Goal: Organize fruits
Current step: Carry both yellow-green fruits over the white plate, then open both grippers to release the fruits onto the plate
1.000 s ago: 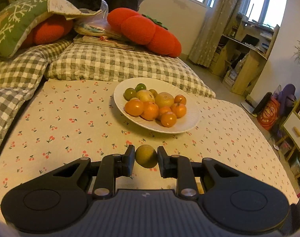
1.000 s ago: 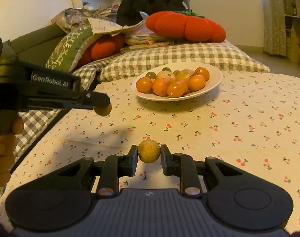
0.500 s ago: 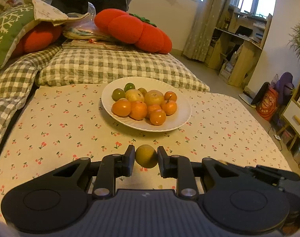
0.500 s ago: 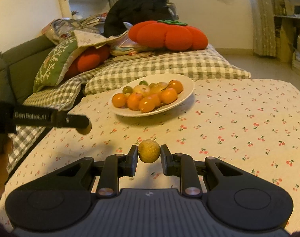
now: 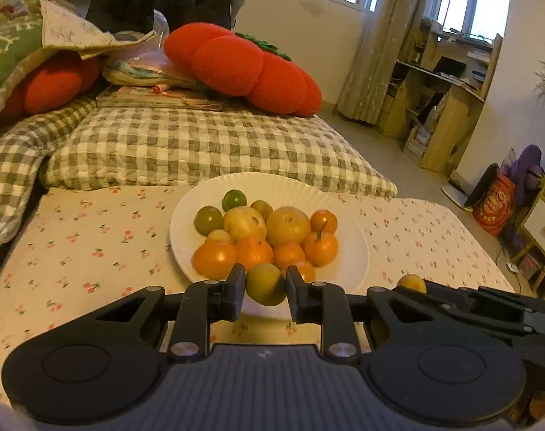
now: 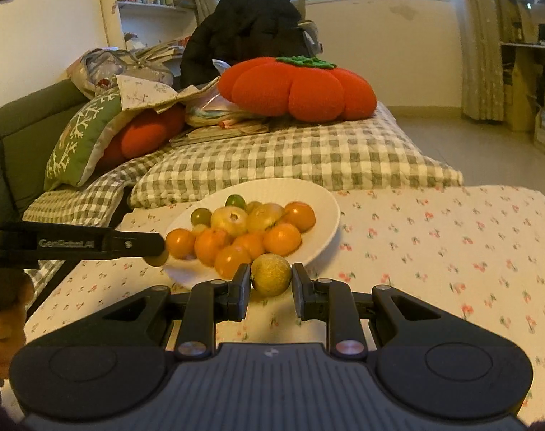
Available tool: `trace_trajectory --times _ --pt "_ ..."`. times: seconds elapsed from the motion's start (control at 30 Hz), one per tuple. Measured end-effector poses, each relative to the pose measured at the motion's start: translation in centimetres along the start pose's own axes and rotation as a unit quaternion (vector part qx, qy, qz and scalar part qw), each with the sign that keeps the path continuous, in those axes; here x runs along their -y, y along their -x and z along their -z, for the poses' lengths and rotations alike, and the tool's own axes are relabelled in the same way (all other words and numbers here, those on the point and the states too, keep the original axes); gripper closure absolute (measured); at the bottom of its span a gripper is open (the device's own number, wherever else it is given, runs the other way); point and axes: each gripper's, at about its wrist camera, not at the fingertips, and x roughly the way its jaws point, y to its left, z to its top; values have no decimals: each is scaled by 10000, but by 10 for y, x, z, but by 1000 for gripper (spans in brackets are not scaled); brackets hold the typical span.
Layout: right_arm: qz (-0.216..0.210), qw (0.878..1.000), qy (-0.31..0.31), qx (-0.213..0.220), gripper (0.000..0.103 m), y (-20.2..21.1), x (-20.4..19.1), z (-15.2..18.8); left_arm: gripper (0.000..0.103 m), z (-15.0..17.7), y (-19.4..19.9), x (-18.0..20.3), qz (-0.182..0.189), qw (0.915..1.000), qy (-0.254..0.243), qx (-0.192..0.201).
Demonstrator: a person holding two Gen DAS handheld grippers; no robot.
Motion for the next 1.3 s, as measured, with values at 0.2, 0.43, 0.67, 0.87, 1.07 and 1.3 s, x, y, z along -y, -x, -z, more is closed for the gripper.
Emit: trace_trajectory --times 0.2,0.43,0.67,0.87,1.07,1.3 --pt "-88 9999 122 -28 81 -18 -4 -5 82 -2 -23 -3 8 10000 -10 -27" --pt "-93 9997 169 -120 81 -33 -6 -5 82 3 -35 -4 -12 9998 -183 -42" --pt "-47 9997 119 -188 81 -43 -4 -4 81 6 -41 -4 -16 9995 -318 -4" --pt "-25 9999 52 -151 81 -45 -3 -3 81 8 -40 -3 -34 9991 -416 -15" --pt "-22 9998 -178 -33 76 -39 3 -2 76 9 -33 -8 45 9996 -280 28" --pt "-40 9988 -492 57 73 -27 9 2 71 7 -20 -14 93 9999 -53 85"
